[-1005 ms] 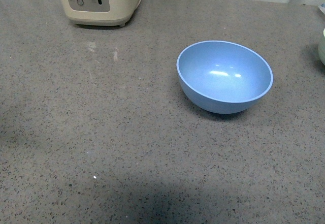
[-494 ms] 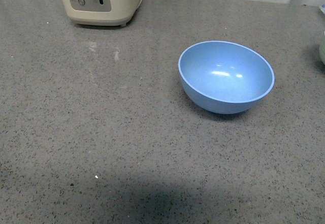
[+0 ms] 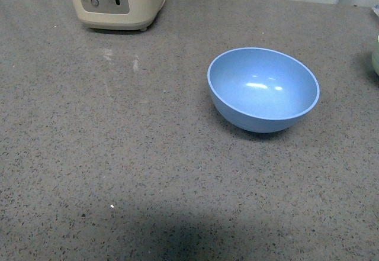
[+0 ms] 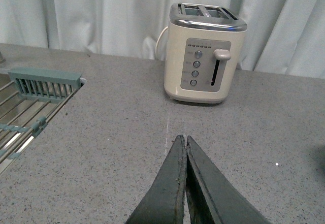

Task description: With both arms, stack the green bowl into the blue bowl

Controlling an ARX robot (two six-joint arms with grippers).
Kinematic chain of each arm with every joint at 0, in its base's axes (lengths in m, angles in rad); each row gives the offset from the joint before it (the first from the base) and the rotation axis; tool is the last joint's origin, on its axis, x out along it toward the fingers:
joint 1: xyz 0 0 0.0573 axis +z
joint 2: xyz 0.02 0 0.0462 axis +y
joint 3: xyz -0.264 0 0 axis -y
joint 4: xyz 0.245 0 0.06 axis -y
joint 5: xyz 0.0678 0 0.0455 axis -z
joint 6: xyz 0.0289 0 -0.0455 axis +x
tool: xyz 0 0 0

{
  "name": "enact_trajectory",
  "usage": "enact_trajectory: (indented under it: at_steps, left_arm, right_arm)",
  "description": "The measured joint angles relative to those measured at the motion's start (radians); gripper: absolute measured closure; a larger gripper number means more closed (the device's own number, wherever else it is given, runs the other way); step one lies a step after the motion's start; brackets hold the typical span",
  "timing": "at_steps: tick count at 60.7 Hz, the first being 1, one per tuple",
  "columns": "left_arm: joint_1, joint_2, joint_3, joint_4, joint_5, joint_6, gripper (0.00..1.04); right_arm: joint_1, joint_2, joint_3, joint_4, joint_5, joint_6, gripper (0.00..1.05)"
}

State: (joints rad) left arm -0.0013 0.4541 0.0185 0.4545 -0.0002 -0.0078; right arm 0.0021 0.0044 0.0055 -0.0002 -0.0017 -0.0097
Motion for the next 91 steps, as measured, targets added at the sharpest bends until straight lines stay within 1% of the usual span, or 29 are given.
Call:
enact_trajectory:
  at_steps: [47, 50, 52, 63, 65, 66, 68, 71, 73, 76, 79, 83, 87, 91]
  left_arm:
    - [0.0, -0.285, 0.0, -0.282, 0.0, 0.0, 1.01]
    - [0.0, -0.365, 0.0, -0.392, 0.001, 0.0, 1.01]
    - [0.0, -0.402, 0.0, -0.433, 0.0, 0.0, 1.01]
    - [0.0, -0.449, 0.0, -0.452, 0.0, 0.0, 1.01]
    - [0.0, -0.449, 0.0, -0.452, 0.0, 0.0, 0.95]
    - [0.0, -0.449, 0.0, -0.452, 0.0, 0.0, 0.9]
    - [0.0, -0.45, 0.0, -0.452, 0.0, 0.0, 0.82]
    - [0.0, -0.449, 0.0, -0.453, -0.002, 0.0, 0.75]
    - [0.0, -0.45, 0.0, -0.454, 0.0, 0.0, 0.7]
    - [0.0, -0.452, 0.0, -0.454, 0.0, 0.0, 0.61]
    - [0.0, -0.451, 0.0, -0.454, 0.0, 0.0, 0.54]
    - [0.0, -0.451, 0.0, -0.454, 0.0, 0.0, 0.41]
    - [0.0, -0.451, 0.0, -0.454, 0.0, 0.0, 0.3]
    - [0.0, -0.451, 0.0, -0.454, 0.0, 0.0, 0.2]
  right_arm:
    - [0.0, 0.0, 0.0, 0.0, 0.0, 0.0, 0.09]
    - [0.0, 0.0, 0.0, 0.0, 0.0, 0.0, 0.09]
    - [0.0, 0.0, 0.0, 0.0, 0.0, 0.0, 0.09]
    - [0.0, 0.0, 0.0, 0.0, 0.0, 0.0, 0.09]
    - [0.001, 0.003, 0.001, -0.005, 0.009, 0.002, 0.09]
    - [0.005, 0.016, 0.008, -0.03, 0.027, 0.009, 0.09]
    - [0.0, 0.082, 0.051, -0.126, 0.071, 0.016, 0.09]
    - [-0.027, 0.174, 0.092, -0.143, 0.069, 0.0, 0.09]
    - [-0.059, 0.26, 0.122, -0.111, 0.042, -0.019, 0.09]
    - [-0.119, 0.417, 0.175, -0.02, -0.016, -0.06, 0.09]
    - [-0.15, 0.517, 0.212, 0.047, -0.053, -0.092, 0.09]
    - [-0.192, 0.708, 0.285, 0.162, -0.114, -0.154, 0.09]
    - [-0.208, 0.865, 0.349, 0.197, -0.162, -0.211, 0.09]
    - [-0.213, 0.999, 0.413, 0.193, -0.203, -0.276, 0.09]
